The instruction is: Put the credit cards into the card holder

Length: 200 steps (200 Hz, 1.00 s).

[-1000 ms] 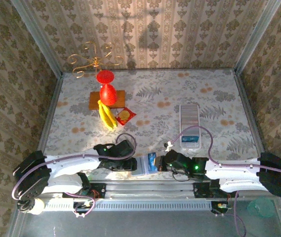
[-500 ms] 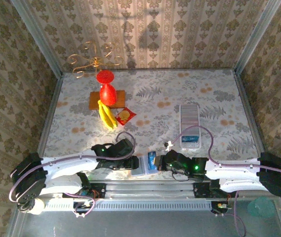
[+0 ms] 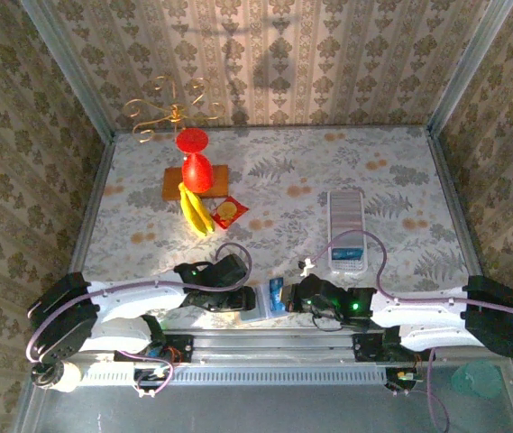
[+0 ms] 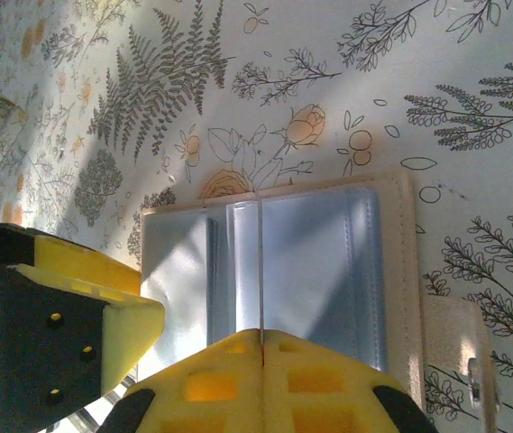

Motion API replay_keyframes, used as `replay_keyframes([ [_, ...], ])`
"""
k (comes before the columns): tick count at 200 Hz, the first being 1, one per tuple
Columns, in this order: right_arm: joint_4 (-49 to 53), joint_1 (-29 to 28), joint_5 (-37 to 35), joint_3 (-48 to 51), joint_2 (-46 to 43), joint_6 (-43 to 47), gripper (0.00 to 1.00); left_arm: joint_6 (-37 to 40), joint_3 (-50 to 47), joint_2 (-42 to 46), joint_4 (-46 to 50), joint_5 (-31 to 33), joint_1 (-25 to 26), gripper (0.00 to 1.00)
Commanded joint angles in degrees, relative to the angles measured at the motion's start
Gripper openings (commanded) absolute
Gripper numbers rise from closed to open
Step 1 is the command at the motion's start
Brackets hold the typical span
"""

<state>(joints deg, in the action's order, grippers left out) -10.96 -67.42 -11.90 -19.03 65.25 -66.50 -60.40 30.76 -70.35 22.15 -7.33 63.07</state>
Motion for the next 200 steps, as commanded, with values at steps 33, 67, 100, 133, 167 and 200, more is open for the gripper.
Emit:
replay_keyframes([
  [33,-5.56,-0.7,-1.77,-2.13,2.1,-0.75,0.0,-0.35,-0.17,-1.41,2.46,0.15,0.18,0.52],
  [67,-6.35,-0.79,-1.47,-2.42,3.09,-0.87,0.0,-0.29,-0.44,-2.15,2.63,-0.13,0.06,0.45],
  [100,-6.69,-0.77,-1.67,-2.53,4.07,-1.24,0.0,0.18,-0.74,-2.29,3.29,0.04,0.04,0.42],
  [133,-7.93,-0.79,-2.24,-2.34,4.71,-1.7,0.0,0.55,-1.79,-2.22,3.85,-0.23,0.05,0.37],
  [167,-10.58,-0.79,-2.64,-1.5,5.44,-2.79,0.0,0.38,-2.8,-1.23,4.39,-0.14,-0.04,0.33],
  [200,-12.25,-0.79,-2.9,-1.01,6.0,-3.47,0.0,0.24,-3.25,-0.36,4.61,0.02,-0.02,0.32],
])
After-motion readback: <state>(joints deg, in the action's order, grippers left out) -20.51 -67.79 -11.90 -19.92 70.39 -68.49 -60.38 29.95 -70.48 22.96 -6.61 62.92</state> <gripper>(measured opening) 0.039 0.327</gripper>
